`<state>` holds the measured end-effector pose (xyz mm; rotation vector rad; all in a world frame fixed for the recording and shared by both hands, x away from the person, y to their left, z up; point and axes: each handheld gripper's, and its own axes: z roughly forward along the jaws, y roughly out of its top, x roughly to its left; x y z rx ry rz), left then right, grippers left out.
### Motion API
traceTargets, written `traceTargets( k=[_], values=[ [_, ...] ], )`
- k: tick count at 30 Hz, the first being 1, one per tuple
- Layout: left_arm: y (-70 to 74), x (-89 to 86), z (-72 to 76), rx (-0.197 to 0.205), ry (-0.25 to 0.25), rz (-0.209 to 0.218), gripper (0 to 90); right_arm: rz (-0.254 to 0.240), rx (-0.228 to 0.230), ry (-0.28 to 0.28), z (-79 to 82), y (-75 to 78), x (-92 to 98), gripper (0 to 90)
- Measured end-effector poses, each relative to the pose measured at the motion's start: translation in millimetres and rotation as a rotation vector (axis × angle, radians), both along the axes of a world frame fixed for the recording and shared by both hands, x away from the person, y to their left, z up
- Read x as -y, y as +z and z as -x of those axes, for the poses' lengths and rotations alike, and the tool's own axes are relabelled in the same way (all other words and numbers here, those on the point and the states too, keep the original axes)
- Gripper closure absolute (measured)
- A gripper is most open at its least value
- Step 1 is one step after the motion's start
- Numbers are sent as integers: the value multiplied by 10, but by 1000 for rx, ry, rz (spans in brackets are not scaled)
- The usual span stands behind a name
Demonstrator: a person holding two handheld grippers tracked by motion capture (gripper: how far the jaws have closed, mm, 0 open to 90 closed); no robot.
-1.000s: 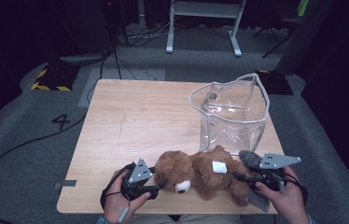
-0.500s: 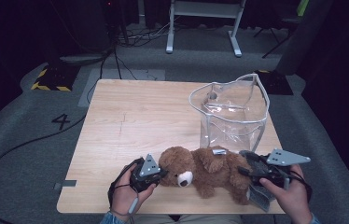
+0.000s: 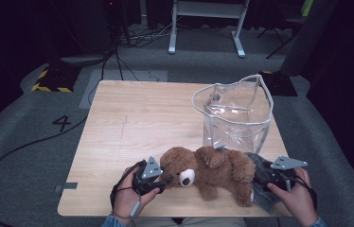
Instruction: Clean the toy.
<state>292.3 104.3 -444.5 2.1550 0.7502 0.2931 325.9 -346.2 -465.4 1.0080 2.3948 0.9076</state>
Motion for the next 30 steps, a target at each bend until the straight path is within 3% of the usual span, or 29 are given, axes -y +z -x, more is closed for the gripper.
traceTargets(
  k=[2, 3, 6, 7, 8, 10, 12, 16, 20, 21, 22, 30],
  values=[
    [1, -3, -4, 7, 0, -8, 558, 11, -8, 2, -34, -60, -3, 258],
    [-4, -1, -4, -4, -4, -2, 554, 21, -34, -2, -83, -170, -16, 274],
    [-10, -7, -7, -3, -6, -1, 549, 24, -41, -3, -99, -228, -23, 319],
    [-15, -6, -8, -9, -7, 3, 546, -4, -49, 14, -97, -221, 6, 596],
    [-16, -4, -7, -8, -7, 3, 543, 15, -49, 23, -88, -198, 15, 680],
    [-17, -1, -4, -9, -6, 2, 534, 31, -58, 30, -74, -162, 37, 746],
    [-17, -3, -6, -11, -8, 4, 532, 7, -71, 23, -43, -100, 73, 761],
    [-21, -2, -13, -13, -6, 6, 522, -56, -11, 19, 71, 176, 139, 763],
    [-23, 0, -15, -18, -4, 12, 493, -94, 49, 61, 215, 520, 89, 763],
    [-23, 0, -15, -18, -4, 12, 475, -94, 49, 61, 215, 520, 89, 763],
    [-18, -11, -17, -12, 0, 21, 445, -105, 85, 104, 317, 700, -21, 763],
    [70, -75, -31, 52, 35, 69, 289, -110, 160, 272, 472, 1072, -542, 762]
  ],
)
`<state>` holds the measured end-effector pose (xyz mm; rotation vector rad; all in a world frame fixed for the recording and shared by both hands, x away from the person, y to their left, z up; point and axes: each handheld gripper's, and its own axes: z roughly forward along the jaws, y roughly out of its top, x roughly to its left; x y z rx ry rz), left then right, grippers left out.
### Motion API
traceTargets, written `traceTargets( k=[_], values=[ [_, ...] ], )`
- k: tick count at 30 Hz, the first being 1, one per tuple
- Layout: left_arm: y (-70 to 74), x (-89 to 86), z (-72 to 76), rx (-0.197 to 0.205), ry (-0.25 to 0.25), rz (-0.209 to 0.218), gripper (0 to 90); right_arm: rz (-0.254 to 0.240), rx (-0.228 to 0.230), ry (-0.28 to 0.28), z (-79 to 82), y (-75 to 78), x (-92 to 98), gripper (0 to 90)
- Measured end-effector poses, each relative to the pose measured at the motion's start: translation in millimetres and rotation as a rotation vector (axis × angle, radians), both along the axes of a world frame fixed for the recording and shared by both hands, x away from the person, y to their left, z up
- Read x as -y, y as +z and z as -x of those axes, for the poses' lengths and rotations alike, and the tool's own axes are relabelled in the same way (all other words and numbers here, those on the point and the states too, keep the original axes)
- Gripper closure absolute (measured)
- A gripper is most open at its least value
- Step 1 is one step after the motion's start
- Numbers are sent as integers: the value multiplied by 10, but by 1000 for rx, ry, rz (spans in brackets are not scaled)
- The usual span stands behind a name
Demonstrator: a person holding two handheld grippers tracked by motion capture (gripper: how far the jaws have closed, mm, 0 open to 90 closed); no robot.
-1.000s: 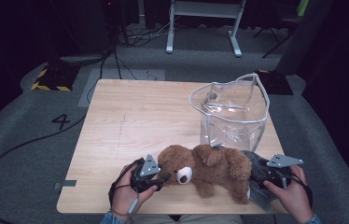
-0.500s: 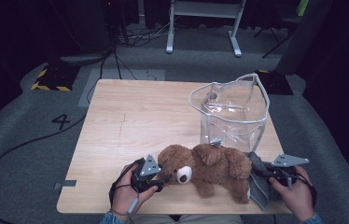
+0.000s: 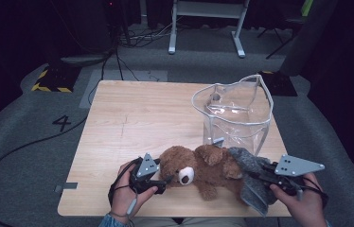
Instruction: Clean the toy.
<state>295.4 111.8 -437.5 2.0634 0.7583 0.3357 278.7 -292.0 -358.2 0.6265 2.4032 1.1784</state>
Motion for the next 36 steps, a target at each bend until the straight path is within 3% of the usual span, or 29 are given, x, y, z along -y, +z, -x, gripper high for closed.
traceTargets(
  k=[4, 7, 12, 15, 16, 18, 19, 20, 23, 27, 28, 30, 33, 36],
  values=[
    [-5, 53, -37, 3, -6, -1, 263, -9, 7, 92, 8, 115, -348, 762],
    [5, 59, -62, 5, -10, -12, 250, -9, 35, 191, -33, 141, -653, 760],
    [36, 28, -127, 3, -7, 26, 241, -54, 13, 298, -144, 45, -1203, 753],
    [-7, 50, -167, -15, -20, 15, 241, -63, 1, 338, -215, -44, -1440, 752],
    [-64, 90, -174, -41, -40, 6, 295, -48, -2, 356, -293, -168, -1634, 751],
    [-85, 110, -161, -34, -39, -34, 343, -31, -7, 360, -352, -264, -1732, 747],
    [-84, 112, -160, -24, -41, -63, 415, -24, -10, 362, -386, -323, -1778, 745],
    [-81, 111, -153, -31, -37, -60, 470, -17, -1, 363, -415, -375, -1817, 744],
    [-74, 98, -144, -24, -28, -67, 656, 8, 28, 349, -469, -472, -1862, 744],
    [-71, 103, -136, -22, -30, -82, 756, 17, 44, 329, -474, -479, -1797, 745],
    [-69, 105, -132, -14, -30, -89, 824, 29, 51, 321, -477, -475, -1762, 745],
    [-77, 117, -129, -13, -33, -98, 836, 40, 60, 295, -483, -471, -1674, 745],
    [-89, 138, -127, -16, -32, -89, 831, 20, 48, 264, -506, -488, -1517, 744],
    [-95, 137, -130, -16, -34, -84, 818, 39, 58, 225, -486, -497, -1343, 743]
  ],
)
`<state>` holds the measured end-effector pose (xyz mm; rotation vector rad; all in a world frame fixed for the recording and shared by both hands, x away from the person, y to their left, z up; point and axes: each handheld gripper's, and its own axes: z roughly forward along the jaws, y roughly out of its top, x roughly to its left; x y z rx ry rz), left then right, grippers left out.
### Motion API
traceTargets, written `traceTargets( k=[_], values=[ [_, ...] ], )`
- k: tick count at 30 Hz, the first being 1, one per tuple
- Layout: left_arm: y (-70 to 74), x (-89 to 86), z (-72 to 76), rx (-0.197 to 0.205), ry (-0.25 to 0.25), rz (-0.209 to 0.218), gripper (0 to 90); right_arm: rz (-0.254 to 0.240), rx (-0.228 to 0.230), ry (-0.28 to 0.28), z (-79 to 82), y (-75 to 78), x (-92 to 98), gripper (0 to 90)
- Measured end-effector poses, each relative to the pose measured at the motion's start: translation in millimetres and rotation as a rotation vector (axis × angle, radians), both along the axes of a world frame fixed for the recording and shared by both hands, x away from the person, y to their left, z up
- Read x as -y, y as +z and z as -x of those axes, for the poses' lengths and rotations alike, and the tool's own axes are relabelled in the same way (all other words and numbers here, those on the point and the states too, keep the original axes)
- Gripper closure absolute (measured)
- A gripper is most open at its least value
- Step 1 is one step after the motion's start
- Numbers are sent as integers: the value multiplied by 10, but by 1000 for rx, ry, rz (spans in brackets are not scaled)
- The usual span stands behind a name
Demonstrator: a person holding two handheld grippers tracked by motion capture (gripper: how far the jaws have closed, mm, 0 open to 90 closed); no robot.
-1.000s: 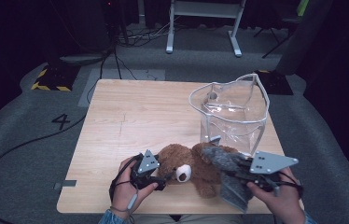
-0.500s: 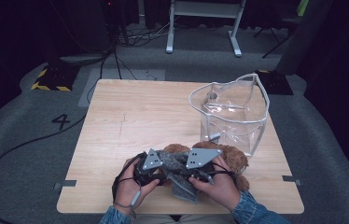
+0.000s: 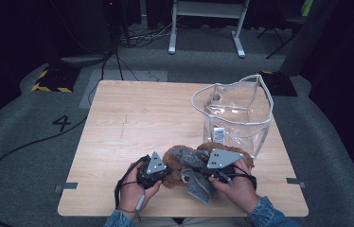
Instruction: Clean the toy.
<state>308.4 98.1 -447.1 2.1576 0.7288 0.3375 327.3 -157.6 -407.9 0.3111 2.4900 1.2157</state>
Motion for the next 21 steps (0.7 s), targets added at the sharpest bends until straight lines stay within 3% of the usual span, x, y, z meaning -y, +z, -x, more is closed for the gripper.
traceTargets(
  k=[5, 12, 15, 16, 17, 21],
  values=[
    [-31, 5, -16, -24, -9, 4, 804, 13, 5, -76, 34, -17, 319, 743],
    [-28, 11, -19, -24, -8, -21, 774, 15, 29, -178, 149, 61, 694, 740],
    [-27, 8, -19, -26, -9, -17, 764, -2, 25, -220, 174, 75, 808, 740],
    [-24, 8, -18, -27, -11, -18, 761, -13, 14, -266, 184, 88, 958, 739],
    [-24, 8, -18, -27, -11, -18, 758, -13, 14, -266, 184, 88, 958, 739],
    [-22, 8, -17, -27, -10, -20, 743, -1, -4, -346, 166, 48, 1254, 739]
  ],
)
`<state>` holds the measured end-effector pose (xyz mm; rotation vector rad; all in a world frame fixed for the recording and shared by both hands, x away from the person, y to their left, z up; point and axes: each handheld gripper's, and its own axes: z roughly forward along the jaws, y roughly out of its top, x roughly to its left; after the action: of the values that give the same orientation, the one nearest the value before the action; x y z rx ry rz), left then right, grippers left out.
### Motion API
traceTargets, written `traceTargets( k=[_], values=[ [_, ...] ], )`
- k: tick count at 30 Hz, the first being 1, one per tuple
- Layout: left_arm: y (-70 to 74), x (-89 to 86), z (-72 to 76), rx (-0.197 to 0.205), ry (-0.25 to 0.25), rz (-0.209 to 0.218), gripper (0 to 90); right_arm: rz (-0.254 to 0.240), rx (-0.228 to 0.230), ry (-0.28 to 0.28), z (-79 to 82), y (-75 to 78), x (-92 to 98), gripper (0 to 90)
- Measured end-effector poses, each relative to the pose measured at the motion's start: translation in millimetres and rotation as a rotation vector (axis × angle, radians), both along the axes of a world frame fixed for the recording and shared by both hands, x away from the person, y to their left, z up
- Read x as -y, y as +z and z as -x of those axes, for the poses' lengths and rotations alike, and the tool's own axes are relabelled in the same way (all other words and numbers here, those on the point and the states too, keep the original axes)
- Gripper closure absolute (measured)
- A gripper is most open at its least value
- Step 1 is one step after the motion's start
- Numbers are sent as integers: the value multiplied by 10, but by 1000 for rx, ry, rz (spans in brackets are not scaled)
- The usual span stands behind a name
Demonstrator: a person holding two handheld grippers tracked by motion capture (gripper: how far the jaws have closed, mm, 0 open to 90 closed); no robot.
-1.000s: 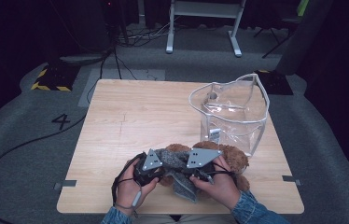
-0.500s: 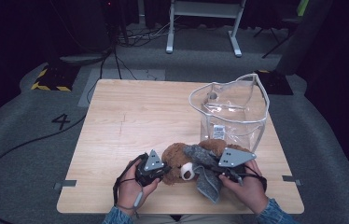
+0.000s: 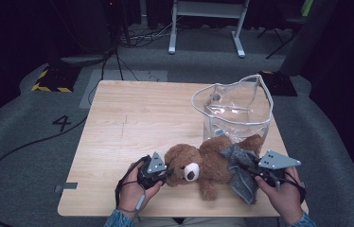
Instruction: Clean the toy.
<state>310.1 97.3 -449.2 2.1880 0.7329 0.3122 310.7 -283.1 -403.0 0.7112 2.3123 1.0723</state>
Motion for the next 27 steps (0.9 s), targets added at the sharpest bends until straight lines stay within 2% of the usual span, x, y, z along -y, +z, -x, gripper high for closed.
traceTargets(
  k=[6, 8, 10, 11, 12, 16, 18, 21, 22, 23, 26, 27],
  values=[
    [1, -2, 0, -2, 5, 5, 728, -21, -36, -112, -55, -77, 333, 739],
    [0, -4, -2, 4, 8, 4, 723, -35, -32, -116, -20, -35, 362, 743],
    [-2, -5, -4, 7, 8, 4, 716, -44, 5, -75, 79, 73, 298, 747],
    [-2, -5, -4, 7, 8, 4, 711, -44, 5, -75, 79, 73, 298, 747],
    [-1, -4, -1, 10, 6, 0, 706, -65, 40, 4, 183, 180, 138, 748],
    [-13, 5, 15, -2, 4, 10, 677, -89, 57, 163, 317, 291, -352, 744],
    [-20, 2, 15, 1, 0, 8, 671, -65, 78, 260, 305, 267, -642, 741],
    [-35, -5, 12, -7, -3, 13, 683, -44, 56, 381, 264, 124, -1120, 740],
    [-35, -5, 12, -7, -3, 13, 700, -44, 56, 381, 264, 124, -1120, 740],
    [-39, -8, 2, -7, -6, 10, 719, -15, 62, 440, 247, 28, -1373, 736],
    [-37, -9, -2, -2, -6, -1, 771, 27, 49, 468, 196, -112, -1599, 736],
    [-37, -12, -5, -1, -5, -6, 781, 39, 32, 472, 170, -166, -1638, 736]
  ],
)
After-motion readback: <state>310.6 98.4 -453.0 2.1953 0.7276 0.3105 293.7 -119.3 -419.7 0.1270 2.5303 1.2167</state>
